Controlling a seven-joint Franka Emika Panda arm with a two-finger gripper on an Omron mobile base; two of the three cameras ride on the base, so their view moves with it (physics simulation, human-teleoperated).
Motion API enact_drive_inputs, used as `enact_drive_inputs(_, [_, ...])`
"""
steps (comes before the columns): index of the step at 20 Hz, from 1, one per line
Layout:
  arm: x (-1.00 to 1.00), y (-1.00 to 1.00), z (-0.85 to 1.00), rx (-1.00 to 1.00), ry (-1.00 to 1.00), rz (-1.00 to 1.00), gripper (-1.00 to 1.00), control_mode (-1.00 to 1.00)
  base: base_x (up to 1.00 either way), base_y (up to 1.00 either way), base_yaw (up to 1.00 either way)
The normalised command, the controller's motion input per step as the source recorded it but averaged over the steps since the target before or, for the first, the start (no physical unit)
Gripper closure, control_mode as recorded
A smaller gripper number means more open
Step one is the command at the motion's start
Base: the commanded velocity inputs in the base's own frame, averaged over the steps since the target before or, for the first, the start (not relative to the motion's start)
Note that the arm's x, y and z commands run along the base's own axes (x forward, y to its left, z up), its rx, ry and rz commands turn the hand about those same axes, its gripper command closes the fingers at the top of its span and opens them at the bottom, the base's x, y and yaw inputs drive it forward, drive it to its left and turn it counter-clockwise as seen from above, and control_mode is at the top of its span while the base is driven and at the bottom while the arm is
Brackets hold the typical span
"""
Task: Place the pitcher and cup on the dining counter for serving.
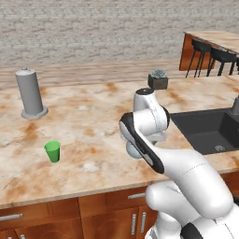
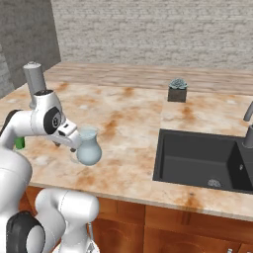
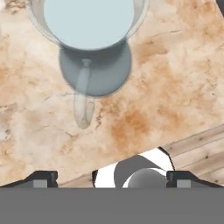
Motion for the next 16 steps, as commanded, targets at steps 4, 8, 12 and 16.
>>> enact_drive_inputs(4, [0.11, 0.19, -0.30, 0.00, 0.00, -0.22, -1.00, -1.00, 0.00, 0.00, 0.00])
enact_drive_inputs(8, [0.38, 0.05, -0.27, 0.00, 0.00, -0.15, -1.00, -1.00, 0.00, 0.00, 0.00])
enact_drive_inputs(12, [0.44, 0.03, -0.19, -0.01, 0.00, -0.11, -1.00, -1.00, 0.00, 0.00, 0.00])
enact_drive_inputs(16, [0.44, 0.00, -0.16, -0.02, 0.00, -0.09, -1.00, -1.00, 0.00, 0.00, 0.00])
